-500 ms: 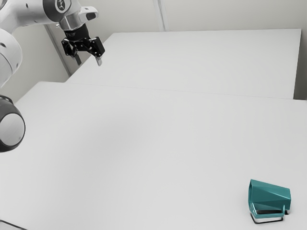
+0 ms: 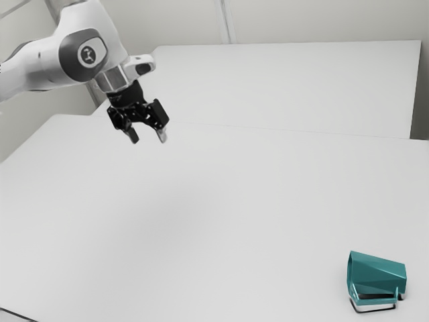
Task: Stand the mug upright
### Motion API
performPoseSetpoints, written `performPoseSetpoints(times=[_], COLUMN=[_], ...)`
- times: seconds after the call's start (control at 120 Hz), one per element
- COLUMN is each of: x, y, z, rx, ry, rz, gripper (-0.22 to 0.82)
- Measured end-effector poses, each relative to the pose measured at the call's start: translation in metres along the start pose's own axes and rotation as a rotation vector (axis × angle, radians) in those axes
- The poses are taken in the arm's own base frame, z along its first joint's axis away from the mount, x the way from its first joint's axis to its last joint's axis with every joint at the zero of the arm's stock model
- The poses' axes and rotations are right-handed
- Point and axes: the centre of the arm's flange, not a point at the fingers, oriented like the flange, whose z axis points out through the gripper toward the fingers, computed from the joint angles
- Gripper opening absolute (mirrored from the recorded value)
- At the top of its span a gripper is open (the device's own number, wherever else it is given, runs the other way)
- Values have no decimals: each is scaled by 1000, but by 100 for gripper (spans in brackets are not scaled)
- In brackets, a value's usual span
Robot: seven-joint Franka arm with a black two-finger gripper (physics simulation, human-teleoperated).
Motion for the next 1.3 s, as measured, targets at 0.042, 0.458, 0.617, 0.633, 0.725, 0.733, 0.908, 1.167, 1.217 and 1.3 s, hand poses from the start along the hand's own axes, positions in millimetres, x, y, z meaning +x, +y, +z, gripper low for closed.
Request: performPoseSetpoints(times=[0.042, 0.458, 0.617, 0.633, 0.725, 0.733, 0.908, 1.167, 1.217, 1.3], x=[-15, -97, -100, -100, -103, -103, -109, -91, -87, -85], y=[14, 95, 121, 124, 138, 139, 162, 195, 203, 214], z=[18, 151, 179, 181, 194, 194, 214, 246, 245, 246], rx=[-69, -564, -650, -654, -669, -670, -679, -705, -710, -721], ry=[-1, -40, -56, -58, -62, -62, -60, -40, -24, -6], rz=[-4, -135, -102, -96, -46, -41, 60, 143, 166, 191], gripper=[60, 60, 60, 60, 60, 60, 60, 60, 60, 60])
